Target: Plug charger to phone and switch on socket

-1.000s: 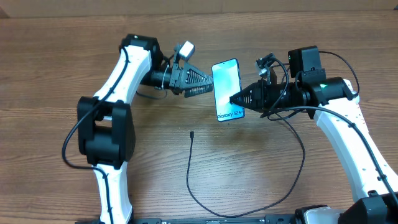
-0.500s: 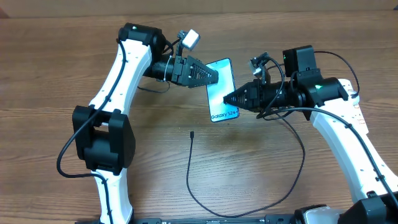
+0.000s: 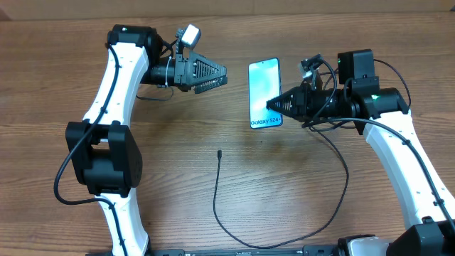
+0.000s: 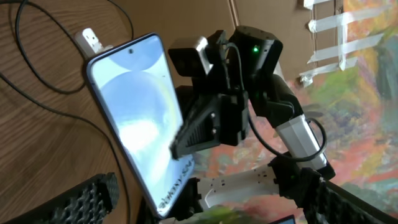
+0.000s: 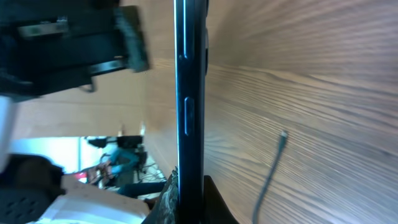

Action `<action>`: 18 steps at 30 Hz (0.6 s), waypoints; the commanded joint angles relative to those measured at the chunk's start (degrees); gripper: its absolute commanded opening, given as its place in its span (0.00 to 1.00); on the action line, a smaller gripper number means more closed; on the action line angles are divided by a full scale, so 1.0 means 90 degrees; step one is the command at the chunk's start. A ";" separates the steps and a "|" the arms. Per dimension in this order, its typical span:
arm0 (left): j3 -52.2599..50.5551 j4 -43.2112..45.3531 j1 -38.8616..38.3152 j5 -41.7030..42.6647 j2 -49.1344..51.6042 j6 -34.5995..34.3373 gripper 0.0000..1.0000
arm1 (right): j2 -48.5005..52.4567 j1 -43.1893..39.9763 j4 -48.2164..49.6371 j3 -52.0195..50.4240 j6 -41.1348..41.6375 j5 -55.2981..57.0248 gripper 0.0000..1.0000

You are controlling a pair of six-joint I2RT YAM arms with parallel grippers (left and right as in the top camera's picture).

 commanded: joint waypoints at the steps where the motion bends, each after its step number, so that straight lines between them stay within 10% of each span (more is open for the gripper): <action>1: 0.0112 0.0129 -0.0058 0.0092 -0.0148 -0.0036 0.91 | -0.0083 0.0000 0.0274 0.0175 0.0061 -0.1013 0.04; 18: 0.0112 0.0325 -0.0389 0.0148 -0.0148 -0.0425 0.91 | -0.0083 0.0032 0.0852 0.0175 0.0801 -0.1503 0.04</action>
